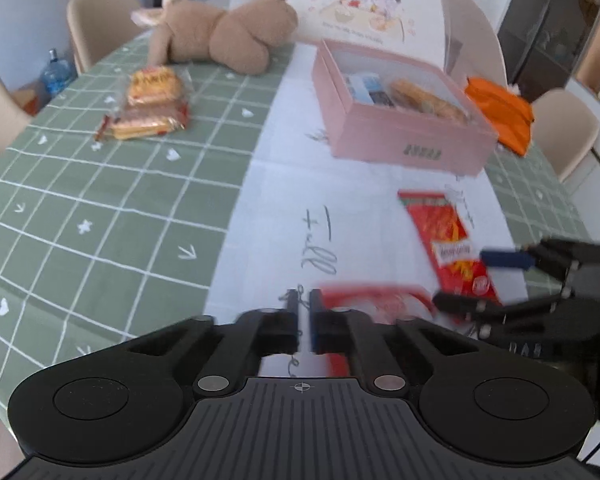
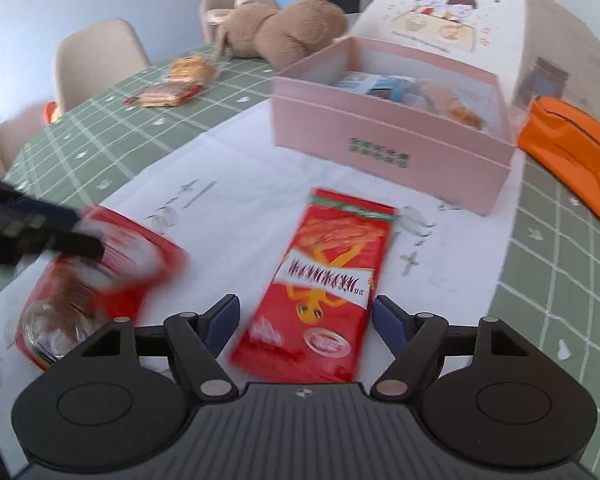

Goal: Organize snacks

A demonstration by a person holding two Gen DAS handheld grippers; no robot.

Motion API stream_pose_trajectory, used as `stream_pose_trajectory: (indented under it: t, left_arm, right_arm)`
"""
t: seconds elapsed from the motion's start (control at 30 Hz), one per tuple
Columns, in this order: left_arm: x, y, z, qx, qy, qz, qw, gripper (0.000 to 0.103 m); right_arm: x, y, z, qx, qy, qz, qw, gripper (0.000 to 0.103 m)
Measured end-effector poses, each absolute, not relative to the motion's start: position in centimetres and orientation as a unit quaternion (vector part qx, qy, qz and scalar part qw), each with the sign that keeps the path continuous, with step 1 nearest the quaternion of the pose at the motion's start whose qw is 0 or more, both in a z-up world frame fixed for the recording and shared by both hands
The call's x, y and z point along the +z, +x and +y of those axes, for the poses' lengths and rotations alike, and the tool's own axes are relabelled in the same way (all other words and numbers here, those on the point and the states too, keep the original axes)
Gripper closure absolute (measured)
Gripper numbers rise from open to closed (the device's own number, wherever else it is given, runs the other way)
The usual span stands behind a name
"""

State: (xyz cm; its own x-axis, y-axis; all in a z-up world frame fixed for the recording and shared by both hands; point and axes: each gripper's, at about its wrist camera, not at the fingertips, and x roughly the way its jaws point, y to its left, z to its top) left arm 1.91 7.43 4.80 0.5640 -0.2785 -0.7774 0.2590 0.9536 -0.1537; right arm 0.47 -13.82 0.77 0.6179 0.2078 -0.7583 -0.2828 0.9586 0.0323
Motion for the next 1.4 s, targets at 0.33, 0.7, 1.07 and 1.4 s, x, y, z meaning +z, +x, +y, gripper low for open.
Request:
stream_pose_trajectory:
  t: [0.33, 0.7, 1.07, 1.4]
  left_arm:
    - [4.8, 1.3, 6.8, -0.175, -0.086, 0.507, 0.839, 0.083]
    - [4.0, -0.5, 3.0, -0.19, -0.009, 0.522, 0.831, 0.083]
    - [5.5, 2.5, 8.4, -0.1, -0.059, 0.489, 0.865, 0.073]
    - [6.2, 4.3, 2.3, -0.199, -0.027, 0.489, 0.849, 0.073]
  right_arm:
    - [1.4, -0.9, -12.9, 0.134, -0.068, 0.398, 0.905, 0.029]
    - [1.7, -1.7, -15.5, 0.116, -0.037, 0.399, 0.909, 0.029]
    - [2.7, -3.2, -9.2, 0.285, -0.052, 0.404, 0.868, 0.027]
    - [1.2, -4.5, -5.3, 0.273, -0.144, 0.397, 0.864, 0.036]
